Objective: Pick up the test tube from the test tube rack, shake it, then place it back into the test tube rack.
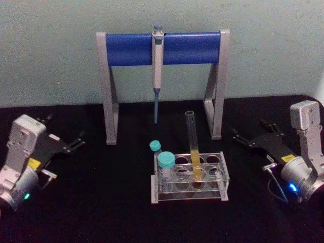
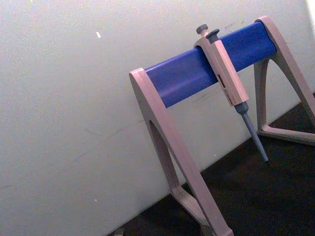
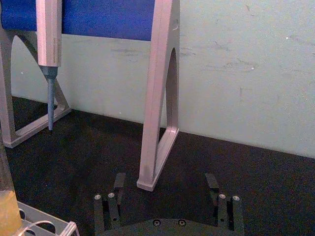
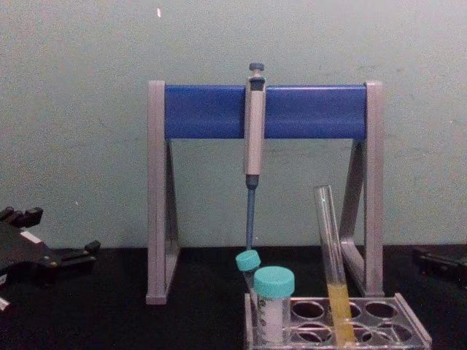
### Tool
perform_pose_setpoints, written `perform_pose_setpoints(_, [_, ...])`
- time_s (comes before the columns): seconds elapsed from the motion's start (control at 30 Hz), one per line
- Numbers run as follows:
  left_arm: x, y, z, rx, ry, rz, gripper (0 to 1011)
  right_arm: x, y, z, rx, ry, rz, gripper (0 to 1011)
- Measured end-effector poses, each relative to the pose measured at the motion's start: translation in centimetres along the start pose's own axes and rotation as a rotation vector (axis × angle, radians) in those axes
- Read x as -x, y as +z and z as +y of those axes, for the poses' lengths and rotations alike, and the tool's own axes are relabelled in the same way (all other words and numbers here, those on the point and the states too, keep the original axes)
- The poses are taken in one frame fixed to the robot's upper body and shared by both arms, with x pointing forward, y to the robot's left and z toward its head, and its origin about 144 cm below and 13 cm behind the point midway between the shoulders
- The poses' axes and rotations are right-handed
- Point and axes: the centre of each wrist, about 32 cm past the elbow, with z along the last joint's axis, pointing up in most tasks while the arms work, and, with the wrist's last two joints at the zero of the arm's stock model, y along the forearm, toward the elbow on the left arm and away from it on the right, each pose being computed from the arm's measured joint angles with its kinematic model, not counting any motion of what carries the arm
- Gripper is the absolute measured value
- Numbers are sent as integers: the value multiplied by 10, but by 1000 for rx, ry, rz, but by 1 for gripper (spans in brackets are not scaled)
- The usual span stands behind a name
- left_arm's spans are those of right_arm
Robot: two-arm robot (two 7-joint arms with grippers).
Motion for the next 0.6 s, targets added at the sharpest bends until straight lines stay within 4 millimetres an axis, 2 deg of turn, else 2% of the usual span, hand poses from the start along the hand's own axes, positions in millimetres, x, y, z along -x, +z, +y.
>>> perform_pose_setpoints(0.6, [0,0,0,0,0,0,1001,0,1,0,-4,1,-4,1000])
